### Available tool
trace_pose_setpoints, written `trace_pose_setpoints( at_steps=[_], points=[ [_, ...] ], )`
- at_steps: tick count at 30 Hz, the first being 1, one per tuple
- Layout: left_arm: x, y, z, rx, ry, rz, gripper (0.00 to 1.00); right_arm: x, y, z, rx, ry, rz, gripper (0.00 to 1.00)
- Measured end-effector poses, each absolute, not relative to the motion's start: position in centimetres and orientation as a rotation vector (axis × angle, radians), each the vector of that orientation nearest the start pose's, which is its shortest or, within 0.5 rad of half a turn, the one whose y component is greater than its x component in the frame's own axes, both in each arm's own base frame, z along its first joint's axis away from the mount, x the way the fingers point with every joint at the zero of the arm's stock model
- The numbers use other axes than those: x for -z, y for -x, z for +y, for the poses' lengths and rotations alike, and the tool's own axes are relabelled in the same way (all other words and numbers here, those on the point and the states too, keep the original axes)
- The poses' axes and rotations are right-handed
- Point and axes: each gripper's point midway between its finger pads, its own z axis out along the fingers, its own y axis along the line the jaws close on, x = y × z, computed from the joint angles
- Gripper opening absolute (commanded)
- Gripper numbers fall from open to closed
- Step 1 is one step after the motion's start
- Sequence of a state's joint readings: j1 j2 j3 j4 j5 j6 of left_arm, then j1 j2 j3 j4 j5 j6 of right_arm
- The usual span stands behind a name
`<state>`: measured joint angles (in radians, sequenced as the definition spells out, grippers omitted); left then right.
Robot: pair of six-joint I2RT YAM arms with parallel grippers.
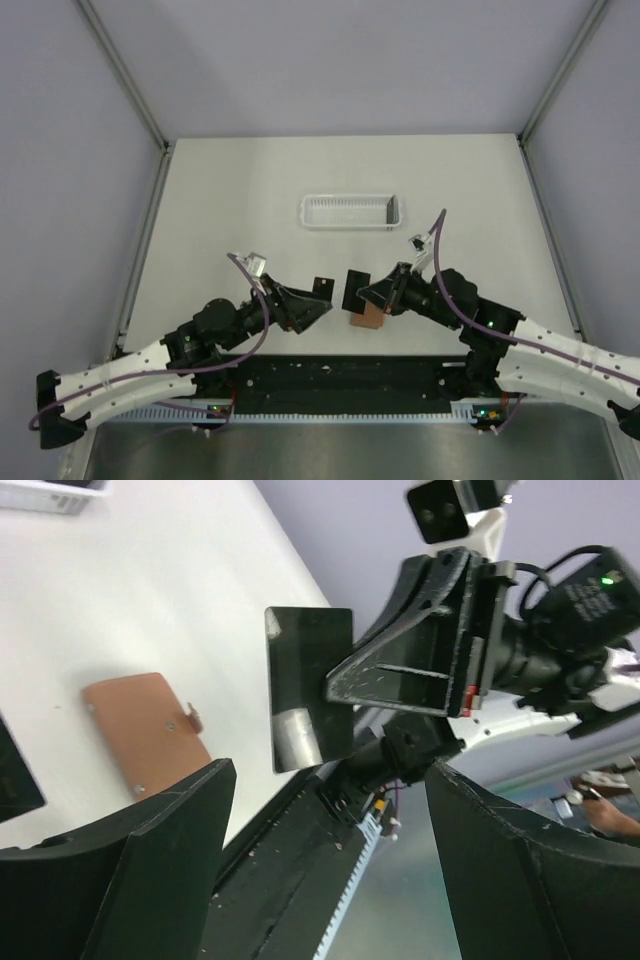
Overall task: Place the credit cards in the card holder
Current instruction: Open the card holder at the center of the board.
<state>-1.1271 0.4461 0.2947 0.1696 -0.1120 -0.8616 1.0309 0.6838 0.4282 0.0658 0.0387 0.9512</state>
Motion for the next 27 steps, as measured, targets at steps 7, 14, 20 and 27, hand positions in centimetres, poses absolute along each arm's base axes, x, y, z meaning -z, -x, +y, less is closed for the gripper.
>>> trace_pose_setpoints(
  at_steps=[7, 14, 20, 27],
  points=[
    [-21.1, -12.8, -25.1, 1.296, -0.090, 1.822, 0.82, -19.0, -16.2, 25.0, -0.940, 0.001, 2.155, 0.00],
    [-19.5, -13.1, -24.7, 1.233, -0.080, 1.879, 0.82, -12.8, -16.6, 23.2, -0.605, 0.064, 2.359, 0.00],
    [-18.3, -13.2, -24.4, 1.190, -0.082, 1.920, 0.81, -11.7, -17.1, 22.4, -0.500, 0.067, 2.402, 0.00],
    [-16.7, -13.3, -24.2, 1.135, -0.090, 1.981, 0.79, -11.1, -18.0, 23.4, -0.492, -0.009, 2.463, 0.00]
  ],
)
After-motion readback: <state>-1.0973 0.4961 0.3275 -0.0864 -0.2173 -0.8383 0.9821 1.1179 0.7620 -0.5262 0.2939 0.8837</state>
